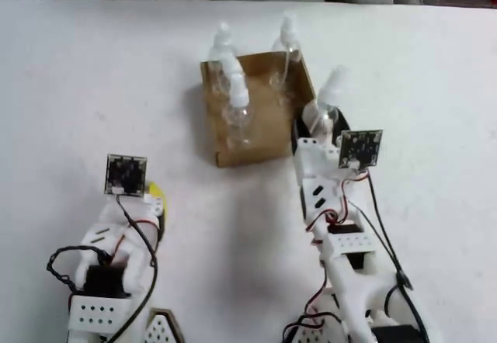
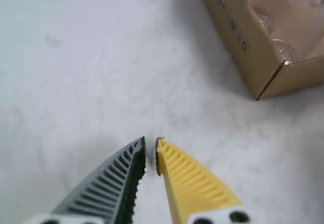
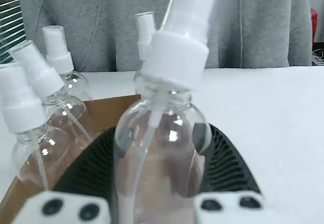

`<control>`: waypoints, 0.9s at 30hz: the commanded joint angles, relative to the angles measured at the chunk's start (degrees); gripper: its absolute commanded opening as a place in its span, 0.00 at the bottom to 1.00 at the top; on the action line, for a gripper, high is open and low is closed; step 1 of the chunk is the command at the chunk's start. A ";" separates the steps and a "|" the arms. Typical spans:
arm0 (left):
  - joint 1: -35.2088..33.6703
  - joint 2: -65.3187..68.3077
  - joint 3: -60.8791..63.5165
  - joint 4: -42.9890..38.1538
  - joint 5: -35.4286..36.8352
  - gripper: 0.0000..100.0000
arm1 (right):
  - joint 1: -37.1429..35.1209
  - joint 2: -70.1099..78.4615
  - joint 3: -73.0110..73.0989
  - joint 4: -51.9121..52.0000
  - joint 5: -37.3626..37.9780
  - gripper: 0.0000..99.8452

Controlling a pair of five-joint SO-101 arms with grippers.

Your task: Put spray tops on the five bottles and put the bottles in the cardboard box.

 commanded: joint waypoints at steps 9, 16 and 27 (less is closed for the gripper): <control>-0.22 -0.57 -0.18 -0.09 -0.09 0.06 | 2.59 -14.90 -3.43 14.46 -0.62 0.02; -0.22 -0.57 -0.18 -0.09 -0.09 0.06 | 1.98 -15.34 -7.56 14.81 -0.79 0.02; -0.22 -0.57 -0.18 -0.09 -0.09 0.06 | 0.66 10.51 -19.34 -2.95 -2.02 0.02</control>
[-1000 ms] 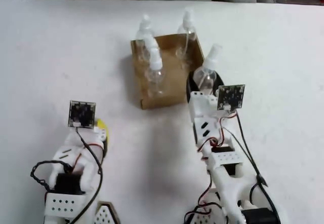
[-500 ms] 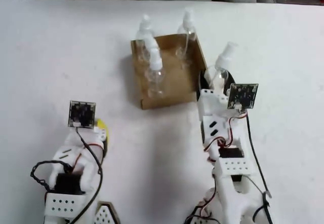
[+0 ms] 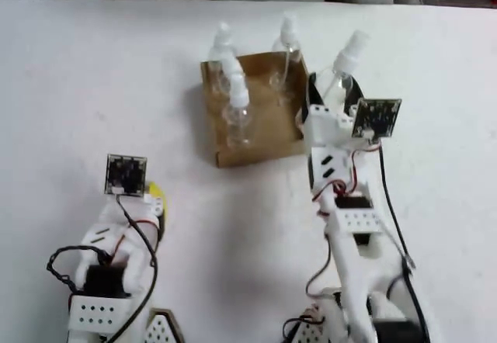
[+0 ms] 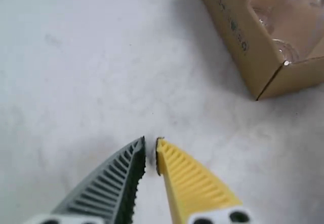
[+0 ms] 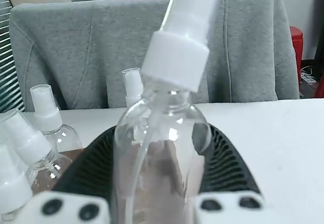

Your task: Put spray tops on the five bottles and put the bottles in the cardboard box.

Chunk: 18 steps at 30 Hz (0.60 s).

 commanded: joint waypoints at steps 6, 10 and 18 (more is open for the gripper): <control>-0.22 -0.66 -0.18 -0.18 -0.09 0.06 | -1.54 18.24 -8.70 -19.47 -0.62 0.02; -0.22 -0.66 -0.18 -0.26 -0.09 0.06 | -1.54 25.45 -14.24 -19.91 -0.62 0.02; -0.22 -0.57 -0.18 -1.41 -0.09 0.06 | -1.54 37.05 -23.74 -20.00 -0.62 0.02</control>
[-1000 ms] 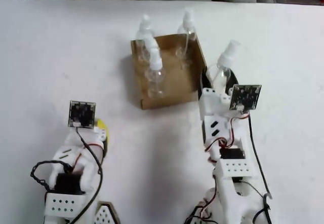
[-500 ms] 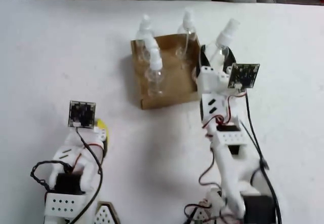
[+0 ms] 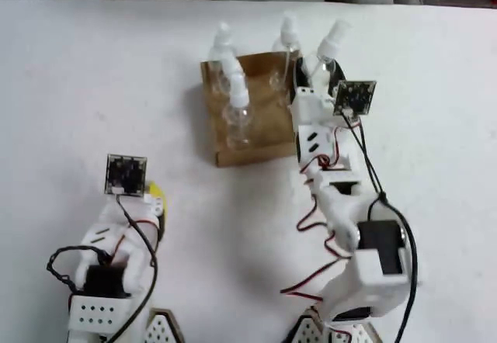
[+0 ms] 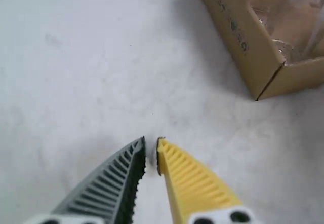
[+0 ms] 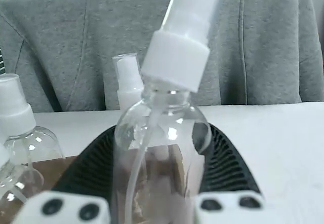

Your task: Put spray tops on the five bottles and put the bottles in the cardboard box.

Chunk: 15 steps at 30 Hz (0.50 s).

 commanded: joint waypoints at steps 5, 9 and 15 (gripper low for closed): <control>-0.22 -0.57 -0.18 -1.41 -0.09 0.06 | -0.22 4.88 -7.47 -1.63 -0.35 0.02; -0.22 -0.57 -0.18 -1.41 -0.09 0.06 | -0.66 6.02 -7.12 -5.41 1.67 0.02; -0.22 -0.57 -0.18 -1.41 -0.09 0.06 | -3.21 8.66 -4.84 -12.26 6.77 0.02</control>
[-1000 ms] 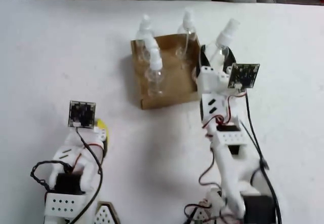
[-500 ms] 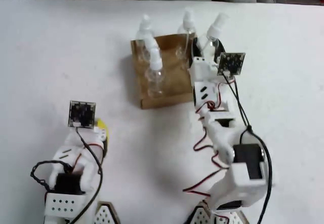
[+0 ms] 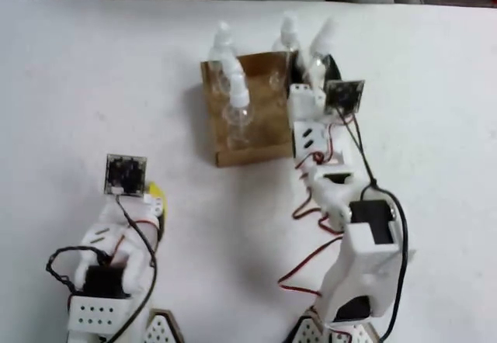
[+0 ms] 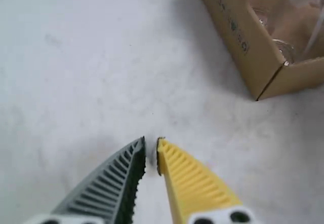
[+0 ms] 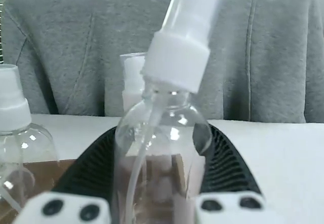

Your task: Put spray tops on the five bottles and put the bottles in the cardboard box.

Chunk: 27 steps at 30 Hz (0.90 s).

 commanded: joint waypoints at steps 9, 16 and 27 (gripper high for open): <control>-0.22 -0.57 -0.18 -1.41 -0.09 0.06 | -2.15 2.86 -0.62 -4.00 2.55 0.02; -0.22 -0.57 -0.18 -1.41 -0.09 0.06 | -2.15 3.03 -0.44 -3.74 2.55 0.02; -0.22 -0.66 -0.18 -1.41 -0.09 0.06 | -1.01 -1.19 2.37 -3.65 2.11 0.02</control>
